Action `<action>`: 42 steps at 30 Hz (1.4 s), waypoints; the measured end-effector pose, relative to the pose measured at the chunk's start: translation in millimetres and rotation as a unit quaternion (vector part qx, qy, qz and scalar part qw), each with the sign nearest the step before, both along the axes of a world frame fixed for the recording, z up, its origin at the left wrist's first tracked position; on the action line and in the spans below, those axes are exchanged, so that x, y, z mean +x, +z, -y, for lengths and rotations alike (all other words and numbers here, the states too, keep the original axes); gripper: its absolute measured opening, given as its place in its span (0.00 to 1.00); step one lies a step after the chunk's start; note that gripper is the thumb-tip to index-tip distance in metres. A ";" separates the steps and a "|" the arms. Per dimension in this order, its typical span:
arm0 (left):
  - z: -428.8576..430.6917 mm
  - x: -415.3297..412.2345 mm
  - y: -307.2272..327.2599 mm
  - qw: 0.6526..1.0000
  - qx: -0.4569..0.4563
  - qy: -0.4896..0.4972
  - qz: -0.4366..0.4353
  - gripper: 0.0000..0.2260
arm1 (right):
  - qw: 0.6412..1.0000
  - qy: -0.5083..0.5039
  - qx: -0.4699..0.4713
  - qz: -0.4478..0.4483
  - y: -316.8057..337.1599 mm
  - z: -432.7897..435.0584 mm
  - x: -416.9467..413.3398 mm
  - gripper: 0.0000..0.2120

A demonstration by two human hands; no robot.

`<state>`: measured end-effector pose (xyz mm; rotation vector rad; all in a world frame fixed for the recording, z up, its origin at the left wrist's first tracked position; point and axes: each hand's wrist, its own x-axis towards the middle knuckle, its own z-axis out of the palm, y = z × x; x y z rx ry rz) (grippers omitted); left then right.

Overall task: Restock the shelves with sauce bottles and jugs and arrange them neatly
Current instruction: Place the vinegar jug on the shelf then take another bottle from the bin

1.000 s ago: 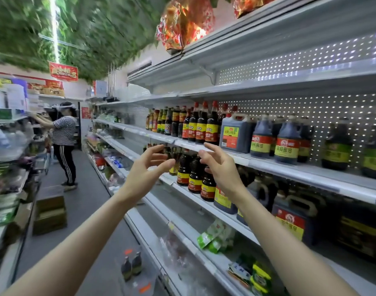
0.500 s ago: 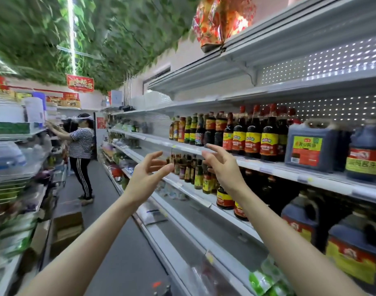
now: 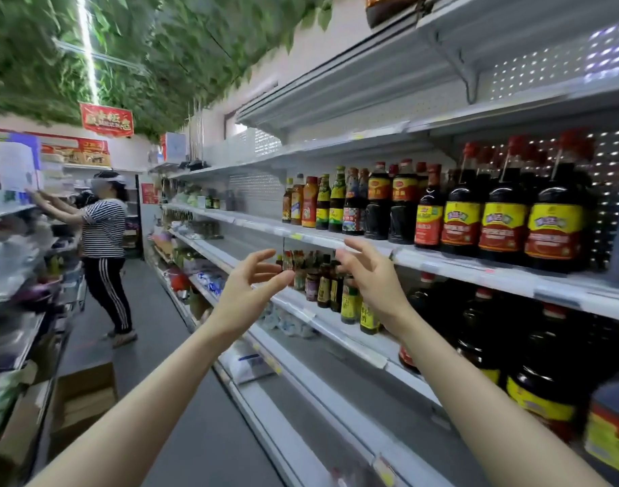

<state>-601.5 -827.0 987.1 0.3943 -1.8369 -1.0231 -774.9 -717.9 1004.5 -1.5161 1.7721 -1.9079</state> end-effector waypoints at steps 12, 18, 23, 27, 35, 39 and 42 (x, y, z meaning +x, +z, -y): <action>230.0 -155.8 22.9 0.995 -0.015 -0.094 0.039 0.22 | 0.996 -0.083 -0.006 0.018 9.3 205.6 -140.8 0.18; 304.8 -228.6 -4.8 0.986 -0.002 -0.160 0.047 0.20 | 0.990 -0.139 0.002 0.023 -11.6 264.5 -188.3 0.14; 362.8 -278.9 -36.0 0.971 0.000 -0.232 0.063 0.21 | 0.977 -0.207 0.017 0.041 -45.9 304.9 -213.7 0.15; 416.9 -311.8 -70.7 0.948 0.003 -0.304 0.097 0.26 | 0.959 -0.270 0.030 0.082 -82.7 345.6 -219.0 0.17; 491.0 -355.6 -170.6 0.893 0.084 -0.401 0.187 0.23 | 0.908 -0.366 0.076 0.191 -189.7 401.6 -218.0 0.14; 505.3 -369.1 -250.3 0.862 0.128 -0.422 0.252 0.23 | 0.874 -0.393 0.122 0.258 -277.3 414.7 -222.4 0.15; 508.3 -371.0 -319.0 0.843 0.168 -0.413 0.302 0.23 | 0.851 -0.398 0.149 0.308 -348.8 420.6 -219.7 0.10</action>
